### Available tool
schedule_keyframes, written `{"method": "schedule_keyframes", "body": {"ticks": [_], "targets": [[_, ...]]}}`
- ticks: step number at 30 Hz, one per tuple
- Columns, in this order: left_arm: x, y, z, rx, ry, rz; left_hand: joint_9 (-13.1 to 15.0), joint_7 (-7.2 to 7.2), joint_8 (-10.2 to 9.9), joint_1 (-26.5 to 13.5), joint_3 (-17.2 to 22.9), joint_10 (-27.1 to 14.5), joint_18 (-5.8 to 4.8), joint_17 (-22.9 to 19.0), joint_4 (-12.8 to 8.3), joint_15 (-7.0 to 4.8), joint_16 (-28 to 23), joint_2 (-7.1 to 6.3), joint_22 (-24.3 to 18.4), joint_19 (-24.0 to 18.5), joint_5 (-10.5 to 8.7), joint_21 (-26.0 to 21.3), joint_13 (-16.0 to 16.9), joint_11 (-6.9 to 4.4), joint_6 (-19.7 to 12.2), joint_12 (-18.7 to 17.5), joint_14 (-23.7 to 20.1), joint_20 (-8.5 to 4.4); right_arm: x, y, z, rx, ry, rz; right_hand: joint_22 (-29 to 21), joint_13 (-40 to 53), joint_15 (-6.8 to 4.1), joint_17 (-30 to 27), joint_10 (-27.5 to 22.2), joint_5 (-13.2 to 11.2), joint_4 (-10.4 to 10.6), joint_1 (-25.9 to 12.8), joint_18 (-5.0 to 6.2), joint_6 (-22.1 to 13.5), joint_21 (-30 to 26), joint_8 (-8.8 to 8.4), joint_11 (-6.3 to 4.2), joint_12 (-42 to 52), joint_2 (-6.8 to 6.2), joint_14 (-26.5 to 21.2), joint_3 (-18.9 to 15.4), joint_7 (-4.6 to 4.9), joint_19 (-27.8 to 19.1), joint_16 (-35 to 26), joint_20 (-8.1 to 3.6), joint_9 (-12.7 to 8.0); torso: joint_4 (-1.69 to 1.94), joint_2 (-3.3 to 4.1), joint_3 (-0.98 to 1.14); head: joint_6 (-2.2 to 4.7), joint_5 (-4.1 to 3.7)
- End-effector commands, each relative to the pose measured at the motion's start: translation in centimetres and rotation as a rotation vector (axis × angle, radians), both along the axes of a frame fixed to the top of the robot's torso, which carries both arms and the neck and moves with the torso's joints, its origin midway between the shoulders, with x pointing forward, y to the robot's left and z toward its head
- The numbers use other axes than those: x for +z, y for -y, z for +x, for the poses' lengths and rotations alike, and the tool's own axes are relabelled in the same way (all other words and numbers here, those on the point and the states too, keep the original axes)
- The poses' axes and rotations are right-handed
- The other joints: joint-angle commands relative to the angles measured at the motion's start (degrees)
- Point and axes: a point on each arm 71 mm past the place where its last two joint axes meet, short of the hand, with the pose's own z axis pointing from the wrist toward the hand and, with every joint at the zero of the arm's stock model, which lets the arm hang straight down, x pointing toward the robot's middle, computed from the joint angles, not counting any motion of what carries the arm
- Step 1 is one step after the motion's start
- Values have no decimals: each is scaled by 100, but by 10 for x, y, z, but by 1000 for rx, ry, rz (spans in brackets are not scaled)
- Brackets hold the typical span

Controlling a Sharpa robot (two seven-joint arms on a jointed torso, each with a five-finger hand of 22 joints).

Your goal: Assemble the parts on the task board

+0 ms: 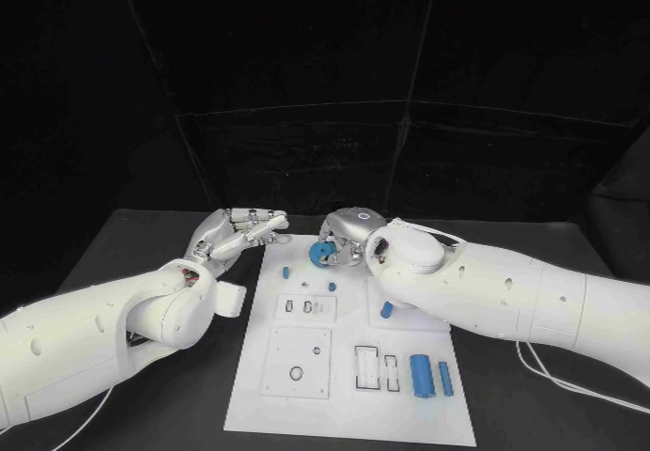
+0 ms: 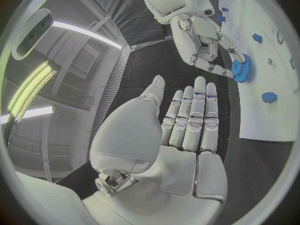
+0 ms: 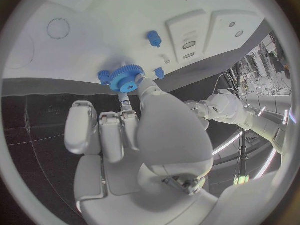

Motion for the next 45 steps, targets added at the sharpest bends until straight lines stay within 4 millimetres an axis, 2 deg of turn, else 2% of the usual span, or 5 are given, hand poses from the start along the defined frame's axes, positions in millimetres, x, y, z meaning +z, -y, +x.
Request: {"method": "schedule_keyframes", "body": {"ticks": [1, 21, 29, 32, 45], "targets": [[2, 2, 0, -15, 8, -4, -8, 30, -27, -9, 9, -24, 32, 6, -39, -1, -19, 48, -6, 16, 6, -19, -9, 28, 2, -27, -37, 12, -2, -2, 0, 13, -19, -37, -7, 712, -29, 732, 173, -24, 2, -69, -103, 118, 5, -38, -20, 0, -10, 435, 48, -86, 38, 6, 0, 5, 1, -2, 0, -1, -4], [1, 1, 0, -12, 7, -2, -8, 30, -32, -6, 7, -22, 32, 9, -49, 0, -28, 54, -10, 18, 6, -26, -9, 28, 4, -33, -38, 13, -4, 3, 1, -18, -33, -50, -49, 536, 48, 692, 44, -181, 65, -455, -98, -215, -25, -331, 74, -188, -236, 425, 45, 12, 21, -11, 68, 0, 7, -3, -6, -11, -22], [1, 1, 0, -12, 5, -2, -8, 31, -35, -4, 5, -22, 32, 10, -55, 1, -34, 54, -13, 17, 6, -30, -9, 28, 4, -37, -39, 14, -5, 2, 2, -20, -38, -49, -68, 516, 108, 708, 24, -692, 567, -1092, -95, -412, -38, -450, 138, -215, -380, 428, -88, 73, 20, -6, 128, 15, 0, -1, -5, -7, -22], [1, 1, 0, -12, 4, -1, -8, 31, -35, -4, 5, -22, 32, 10, -55, 1, -34, 54, -13, 17, 6, -30, -9, 28, 4, -37, -39, 14, -6, 1, 2, -18, -47, -53, -70, 524, 118, 716, 24, -410, 644, -1388, -94, -408, -39, -448, 147, -212, -321, 429, -354, 79, 21, -3, 141, 27, 4, -3, -3, -10, -26], [1, 0, 0, -10, 3, 0, -9, 33, -40, -3, 2, -24, 31, 10, -60, 2, -40, 52, -16, 16, 5, -34, -9, 30, 1, -42, -43, 15, -10, 8, 1, -29, -103, -63, -40, 592, 96, 752, 62, -249, 655, -1749, -100, -290, -25, -382, 117, -156, -43, 436, -906, 42, 42, 10, 123, 42, -3, -3, -6, -21, -30]]}}
